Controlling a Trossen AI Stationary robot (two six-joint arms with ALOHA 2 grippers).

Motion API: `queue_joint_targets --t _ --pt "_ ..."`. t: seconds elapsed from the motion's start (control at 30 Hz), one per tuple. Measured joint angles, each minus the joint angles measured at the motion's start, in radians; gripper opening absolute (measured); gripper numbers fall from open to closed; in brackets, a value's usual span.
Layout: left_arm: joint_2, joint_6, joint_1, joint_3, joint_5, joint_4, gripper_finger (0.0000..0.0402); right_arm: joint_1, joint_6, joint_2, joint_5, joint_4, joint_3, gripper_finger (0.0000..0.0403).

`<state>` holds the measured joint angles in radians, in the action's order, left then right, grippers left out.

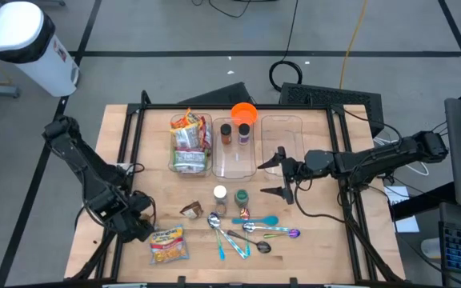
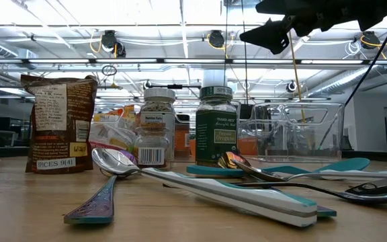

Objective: Pick & Place Food Item
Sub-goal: Put the golden seasoning bottle into the middle transparent bin

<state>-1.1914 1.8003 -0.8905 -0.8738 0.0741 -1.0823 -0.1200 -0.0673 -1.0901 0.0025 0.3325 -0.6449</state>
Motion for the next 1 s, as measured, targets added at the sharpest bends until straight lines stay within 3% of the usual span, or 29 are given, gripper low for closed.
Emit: queue_joint_targets --t 0.23,0.63,1.0 --pt "-0.053 -0.142 0.029 0.000 -0.056 -0.010 0.0308 0.000 -0.003 0.000 0.000 0.000 0.000 0.0361" --pt "-0.066 -0.438 0.042 0.000 -0.372 -0.008 0.0308 0.000 -0.003 0.000 0.000 0.000 0.000 0.0361" --pt "-0.066 -0.522 0.042 0.000 -0.426 -0.009 0.0306 0.000 -0.004 0.000 0.000 0.000 0.000 0.0361"
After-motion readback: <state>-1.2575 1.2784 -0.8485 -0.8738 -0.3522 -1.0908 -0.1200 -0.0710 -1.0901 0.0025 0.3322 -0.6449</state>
